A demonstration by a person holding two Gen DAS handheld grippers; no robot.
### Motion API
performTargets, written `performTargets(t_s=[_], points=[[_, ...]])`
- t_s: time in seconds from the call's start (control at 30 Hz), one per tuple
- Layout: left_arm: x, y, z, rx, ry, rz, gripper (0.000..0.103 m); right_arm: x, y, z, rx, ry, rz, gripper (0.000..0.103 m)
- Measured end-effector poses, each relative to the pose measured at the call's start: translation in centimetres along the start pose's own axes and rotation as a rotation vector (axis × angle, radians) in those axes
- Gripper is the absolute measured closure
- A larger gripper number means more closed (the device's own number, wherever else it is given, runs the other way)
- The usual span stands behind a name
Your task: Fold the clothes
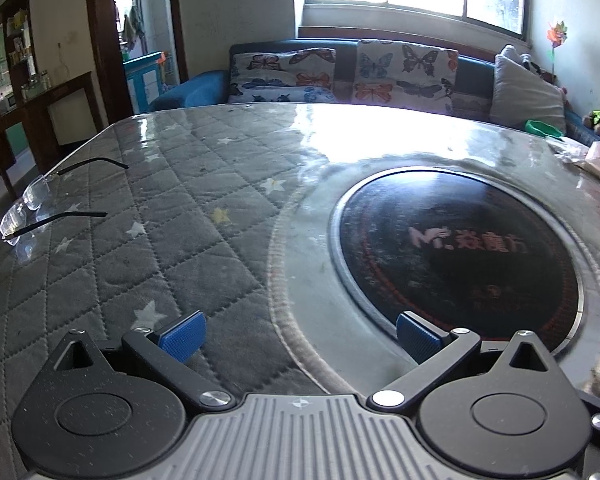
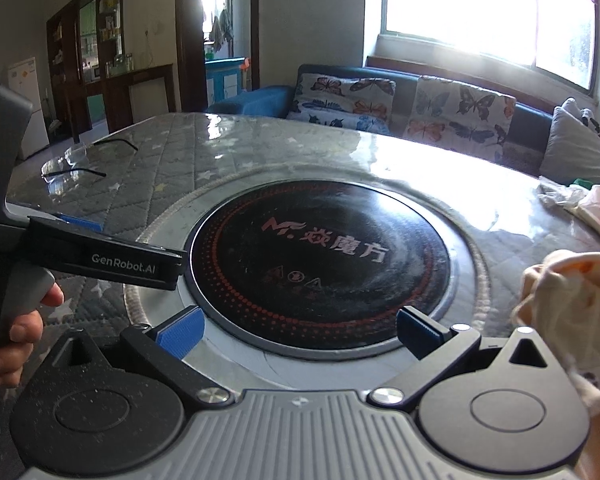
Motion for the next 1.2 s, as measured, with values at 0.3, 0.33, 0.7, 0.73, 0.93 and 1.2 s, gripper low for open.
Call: performTargets(t_s=[0.3,0.33,0.7,0.73,0.93,1.2], points=[[-1.2,2.1,-2.7,-0.051,0.002,0.011,0.0,-1.4,1.3,-3.7,-0.034,0.03,0.047,0.0],[-1.4,2.4,-2.9,-0.057,-0.001,0.015,0.0,-1.5,1.4,-4.0,-0.039,0.032,0.047,0.0],[-2.4,6.7,-5.1,-0.143,-0.007,0.087,0.0,-3.2,3.7,-7.5,-0.09,0.047,0.112,0.0],[-2.5,7.1,-5.1,-0.148,-0.006,0.095,0.0,-3.4,4.0,-7.8,-0.094,0.048,0.117,0.0],[-3.0,9.2,-5.5,-0.178,-0.008,0.14,0.0,-4.2,5.5,-9.7,-0.135,0.053,0.14,0.0],[-3.7,11.4,-6.0,-0.214,-0.02,0.196,0.0,-5.5,7.1,-11.7,-0.175,0.051,0.163,0.0]])
Point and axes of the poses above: each gripper's, at about its wrist camera, not at the fingertips, and z roughly the way its jaws point, y to its right, x to its top, the point moved 3 cm from there along z, roughly the way its jaws point, and after that the axes turned 13 degrees about -z, right-handed, at the moved point
